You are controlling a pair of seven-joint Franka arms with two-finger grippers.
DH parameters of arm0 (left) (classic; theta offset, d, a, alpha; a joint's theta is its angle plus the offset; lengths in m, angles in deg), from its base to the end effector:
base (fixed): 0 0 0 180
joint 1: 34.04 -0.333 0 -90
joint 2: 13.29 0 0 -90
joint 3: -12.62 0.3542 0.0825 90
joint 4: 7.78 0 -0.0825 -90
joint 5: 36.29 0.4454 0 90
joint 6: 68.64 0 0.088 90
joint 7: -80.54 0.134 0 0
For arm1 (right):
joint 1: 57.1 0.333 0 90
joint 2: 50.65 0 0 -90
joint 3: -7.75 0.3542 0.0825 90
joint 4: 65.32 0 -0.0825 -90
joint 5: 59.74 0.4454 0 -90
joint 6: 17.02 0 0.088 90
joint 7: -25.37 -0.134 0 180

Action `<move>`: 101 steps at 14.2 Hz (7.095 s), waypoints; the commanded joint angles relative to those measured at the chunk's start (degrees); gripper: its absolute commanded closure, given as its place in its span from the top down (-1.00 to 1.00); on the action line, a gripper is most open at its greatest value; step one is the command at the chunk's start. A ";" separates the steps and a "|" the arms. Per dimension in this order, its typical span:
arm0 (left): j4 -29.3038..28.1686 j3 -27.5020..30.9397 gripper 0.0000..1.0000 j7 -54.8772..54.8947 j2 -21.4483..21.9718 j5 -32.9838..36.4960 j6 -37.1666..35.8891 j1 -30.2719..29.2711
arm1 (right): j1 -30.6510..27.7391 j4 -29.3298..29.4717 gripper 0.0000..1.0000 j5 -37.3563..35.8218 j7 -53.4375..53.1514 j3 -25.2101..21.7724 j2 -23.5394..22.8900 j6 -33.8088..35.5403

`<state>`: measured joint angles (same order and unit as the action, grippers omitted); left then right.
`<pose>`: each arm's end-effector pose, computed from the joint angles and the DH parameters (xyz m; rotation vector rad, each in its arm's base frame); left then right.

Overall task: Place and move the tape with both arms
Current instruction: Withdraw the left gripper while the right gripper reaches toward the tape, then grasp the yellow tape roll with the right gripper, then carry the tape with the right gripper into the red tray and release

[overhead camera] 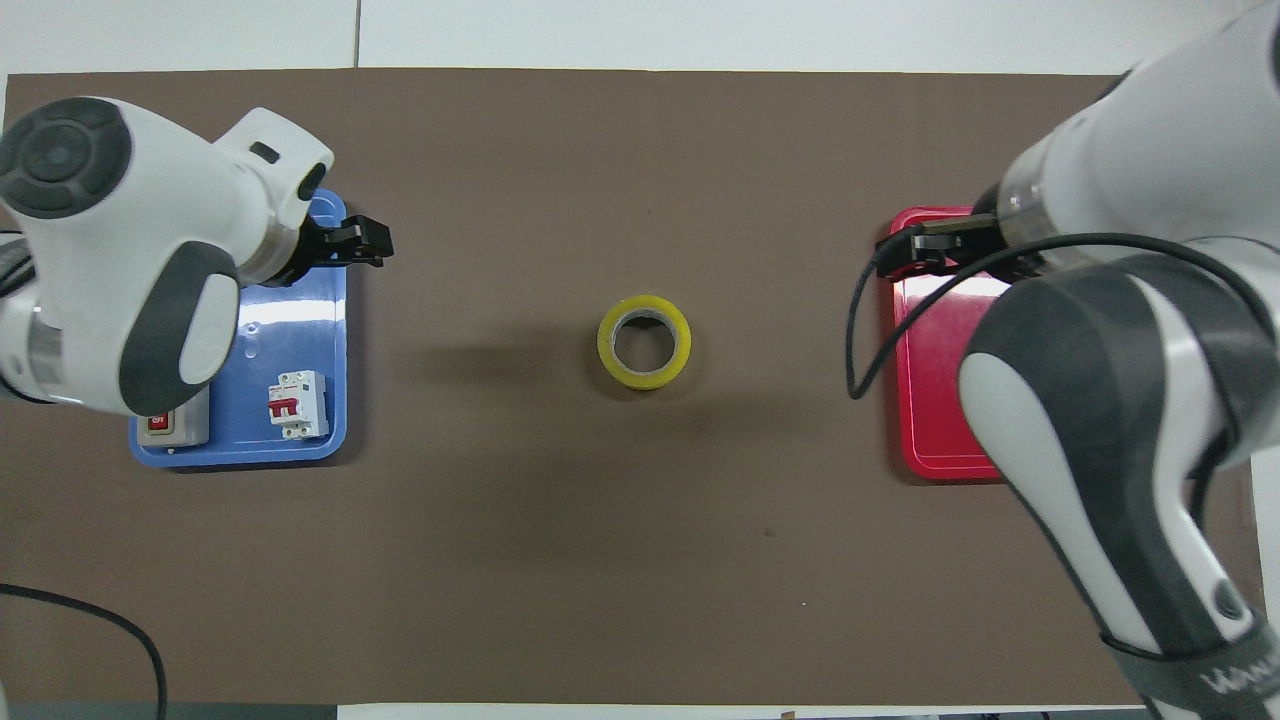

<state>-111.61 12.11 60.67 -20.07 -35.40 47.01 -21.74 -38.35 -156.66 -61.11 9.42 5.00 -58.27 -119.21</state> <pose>0.6528 -0.1469 0.4697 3.1211 0.1831 0.1379 0.6510 0.1856 0.5566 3.1269 0.0092 0.0978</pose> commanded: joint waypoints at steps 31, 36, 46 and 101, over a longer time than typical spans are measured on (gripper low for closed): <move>6.98 0.33 1.00 21.36 8.80 -3.00 -22.66 -12.83 | 14.30 -18.96 -0.73 0.93 -1.71 0.30 -15.14 -39.57; 6.98 0.15 1.00 21.28 8.80 -3.00 -22.40 -12.91 | 14.13 -18.27 -1.00 1.11 -4.17 0.38 -15.05 -37.04; 6.98 0.15 1.00 21.28 8.80 -3.00 -22.49 -13.00 | -2.81 -7.01 -1.00 1.02 6.96 0.03 -4.69 -11.19; 6.98 0.15 1.00 21.28 8.80 -3.00 -22.49 -12.91 | -16.81 5.39 1.00 -0.12 11.91 0.65 8.67 21.60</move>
<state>-102.71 11.93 81.12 -13.09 -36.98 24.54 -34.77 -55.19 -149.81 -62.30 20.19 5.20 -50.62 -97.98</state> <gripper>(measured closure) 0.000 0.000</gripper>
